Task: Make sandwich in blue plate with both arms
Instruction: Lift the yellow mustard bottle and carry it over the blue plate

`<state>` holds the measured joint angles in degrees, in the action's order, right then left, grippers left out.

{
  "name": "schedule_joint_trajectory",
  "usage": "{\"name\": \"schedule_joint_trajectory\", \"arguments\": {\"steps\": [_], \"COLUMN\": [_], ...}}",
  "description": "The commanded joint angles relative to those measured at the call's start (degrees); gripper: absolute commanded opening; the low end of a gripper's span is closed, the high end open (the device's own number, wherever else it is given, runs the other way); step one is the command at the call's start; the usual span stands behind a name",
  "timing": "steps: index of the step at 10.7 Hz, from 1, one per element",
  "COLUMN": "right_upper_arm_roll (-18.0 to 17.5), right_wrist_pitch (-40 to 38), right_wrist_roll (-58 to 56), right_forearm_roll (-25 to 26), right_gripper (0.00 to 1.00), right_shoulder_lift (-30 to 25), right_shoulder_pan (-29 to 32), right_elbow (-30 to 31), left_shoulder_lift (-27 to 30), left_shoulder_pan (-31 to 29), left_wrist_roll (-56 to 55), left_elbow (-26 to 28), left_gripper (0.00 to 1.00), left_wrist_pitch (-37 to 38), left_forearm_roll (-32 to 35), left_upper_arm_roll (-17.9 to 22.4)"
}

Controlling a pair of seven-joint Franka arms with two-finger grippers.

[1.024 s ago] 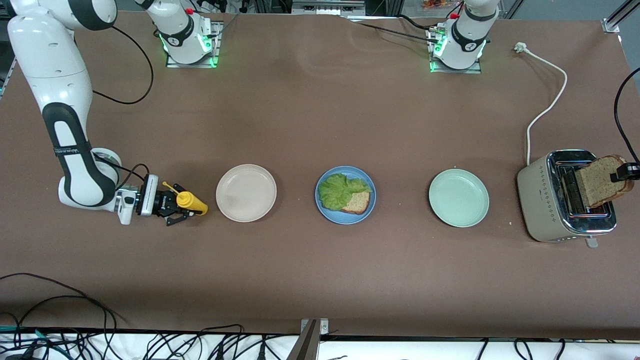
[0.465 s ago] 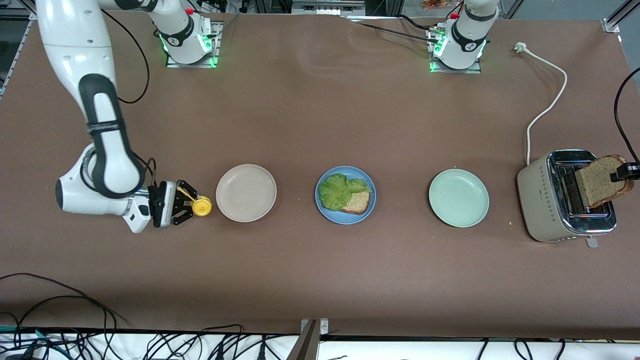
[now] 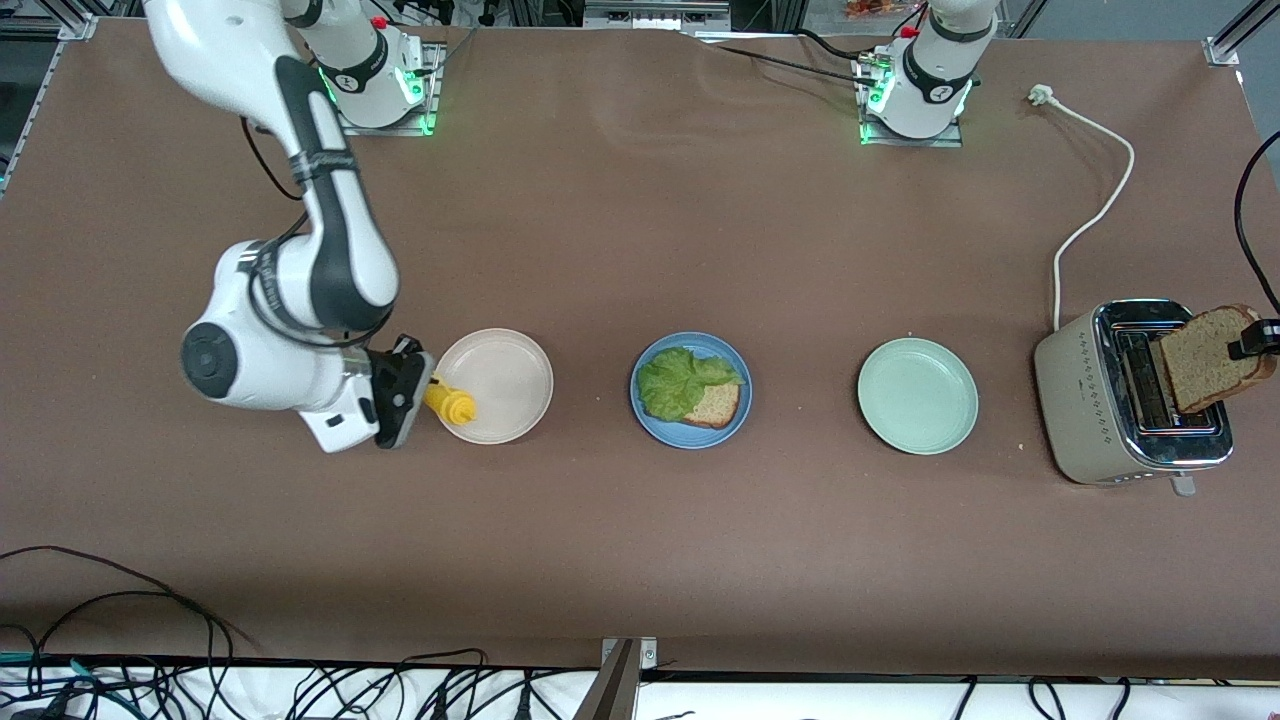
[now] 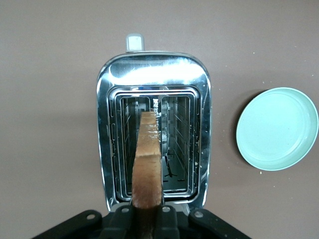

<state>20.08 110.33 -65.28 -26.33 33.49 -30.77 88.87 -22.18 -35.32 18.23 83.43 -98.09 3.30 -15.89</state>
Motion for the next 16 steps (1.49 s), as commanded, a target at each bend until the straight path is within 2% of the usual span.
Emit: {"name": "schedule_joint_trajectory", "arguments": {"steps": [1,5,6,7,10,14,16], "right_upper_arm_roll": [6.19,11.2,11.39,11.48,12.0,12.35,12.27], "right_wrist_pitch": [-8.36,-17.15,-19.61,-22.33,-32.26,-33.25,-33.25], "right_wrist_roll": [18.37,30.45,32.91,35.37,39.78,41.98,41.99], "right_forearm_roll": [10.92,19.45,22.52,25.77,30.71,36.69,38.71], "right_gripper": [0.0,0.0,0.0,0.0,0.0,0.0,0.0], "right_shoulder_lift": [0.43,6.75,8.68,11.31,21.68,26.96,28.12], "right_shoulder_pan": [-12.78,-25.37,-27.66,-29.42,-33.29,-39.01,-39.81], "right_elbow": [-7.72,-15.9,-18.35,-21.51,-34.78,-35.69,-35.69], "left_shoulder_lift": [3.36,5.38,5.39,5.39,5.48,6.97,6.97], "left_shoulder_pan": [0.08,-0.01,0.08,-0.01,-0.01,0.08,0.08], "left_wrist_roll": [0.49,0.41,0.41,0.41,0.15,0.41,0.41], "left_elbow": [-0.37,-0.63,-0.81,-0.72,-0.99,-0.99,-0.99], "left_gripper": [0.0,0.0,0.0,0.0,0.0,0.0,0.0], "left_wrist_pitch": [3.33,5.01,5.01,5.27,5.45,5.89,6.07], "left_forearm_roll": [-0.13,-0.14,-0.05,-0.13,-0.22,-0.4,-0.66], "left_upper_arm_roll": [0.06,-0.02,-0.02,0.06,-0.11,-0.02,0.15]}}
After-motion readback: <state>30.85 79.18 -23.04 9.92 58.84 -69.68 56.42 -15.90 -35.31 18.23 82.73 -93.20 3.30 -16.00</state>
